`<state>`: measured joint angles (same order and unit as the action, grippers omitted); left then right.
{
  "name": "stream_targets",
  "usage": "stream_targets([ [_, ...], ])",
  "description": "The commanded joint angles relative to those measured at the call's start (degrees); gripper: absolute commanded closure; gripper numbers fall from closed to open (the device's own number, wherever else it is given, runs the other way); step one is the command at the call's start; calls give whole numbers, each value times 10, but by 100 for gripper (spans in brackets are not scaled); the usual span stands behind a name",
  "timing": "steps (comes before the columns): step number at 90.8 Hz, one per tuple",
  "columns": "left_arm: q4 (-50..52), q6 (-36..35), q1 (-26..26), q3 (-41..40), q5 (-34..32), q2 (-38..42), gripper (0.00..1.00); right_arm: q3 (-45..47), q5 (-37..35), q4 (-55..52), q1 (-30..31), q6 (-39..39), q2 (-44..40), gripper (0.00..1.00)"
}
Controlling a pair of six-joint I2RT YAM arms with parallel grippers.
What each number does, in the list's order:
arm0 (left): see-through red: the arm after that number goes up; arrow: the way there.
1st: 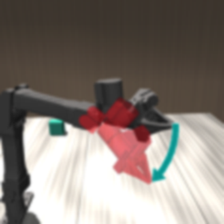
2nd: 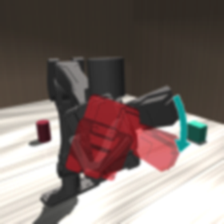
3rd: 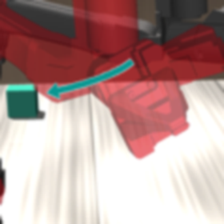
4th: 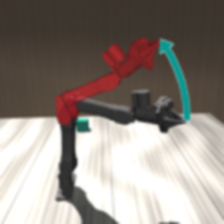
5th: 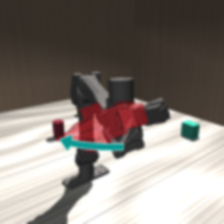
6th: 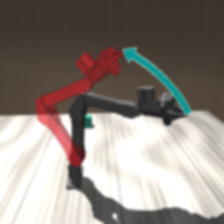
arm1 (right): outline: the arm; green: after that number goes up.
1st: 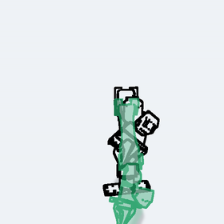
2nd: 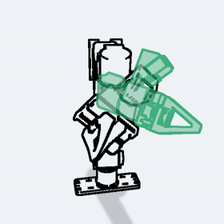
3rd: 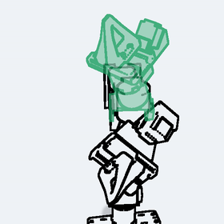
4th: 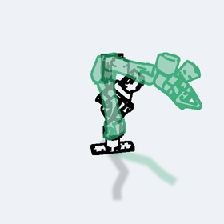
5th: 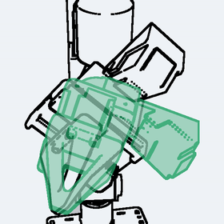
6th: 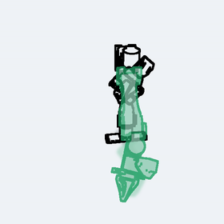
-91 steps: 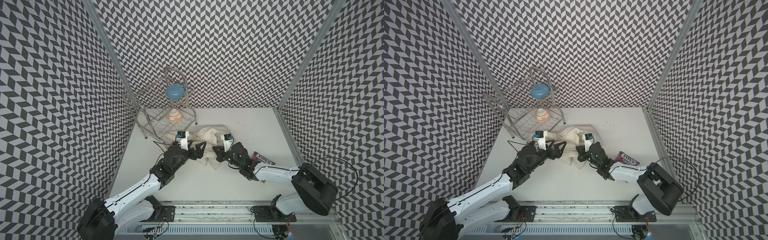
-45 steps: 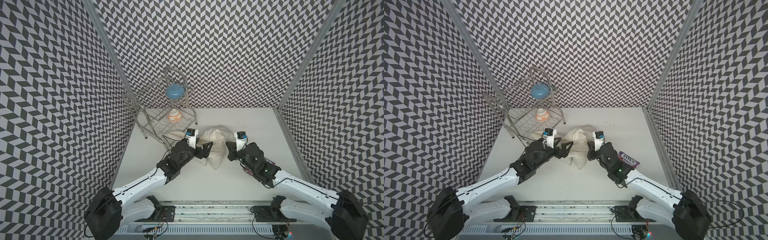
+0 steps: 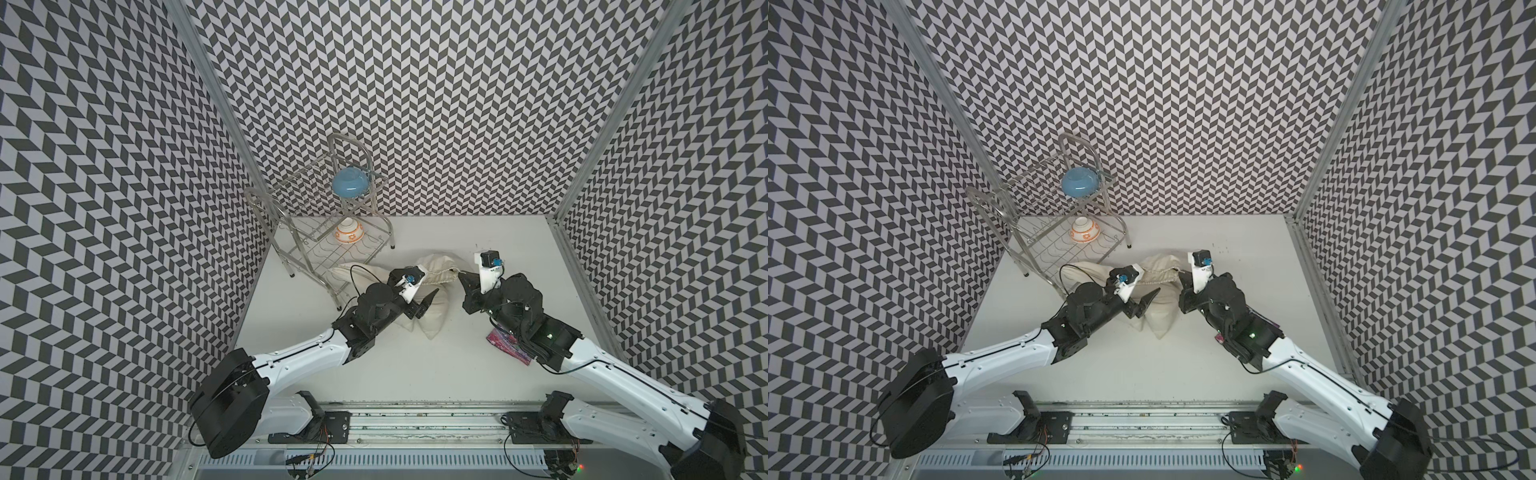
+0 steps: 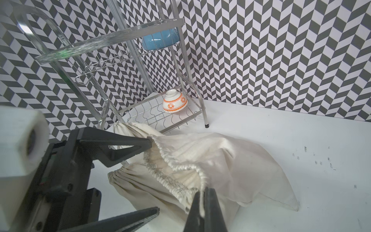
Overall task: Close the soil bag
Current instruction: Frap the soil bag at the center of the board.
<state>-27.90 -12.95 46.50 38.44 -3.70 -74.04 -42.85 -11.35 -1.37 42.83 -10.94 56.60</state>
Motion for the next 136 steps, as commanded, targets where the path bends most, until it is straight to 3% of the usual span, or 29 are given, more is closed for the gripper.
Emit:
stream_targets([
  [1,-54,-75,2,34,22,-12,15,-7,9,12,-3,7,-17,100],
  [19,-49,-114,18,77,32,-71,16,-10,14,11,-5,9,-19,100],
  [36,-28,-140,28,123,24,-135,25,-14,17,5,-6,9,-25,100],
  [43,-23,-140,28,128,21,-157,35,-14,14,1,-7,12,-35,100],
  [56,-49,-105,25,125,-24,-180,75,-12,5,-4,-10,17,-60,100],
  [74,-56,-26,-10,111,-68,-181,87,-14,-69,-30,-15,34,-121,100],
  [99,-56,61,-40,56,-152,-170,79,-9,-146,-12,-18,26,-214,100],
  [116,-26,147,-77,49,-177,-174,74,-11,-103,43,-18,13,-231,100],
  [126,-31,148,-77,42,-157,-162,61,-29,-58,57,-18,13,-196,100],
  [136,-83,96,-53,5,-82,-106,43,-61,-11,59,-18,25,-143,100],
])
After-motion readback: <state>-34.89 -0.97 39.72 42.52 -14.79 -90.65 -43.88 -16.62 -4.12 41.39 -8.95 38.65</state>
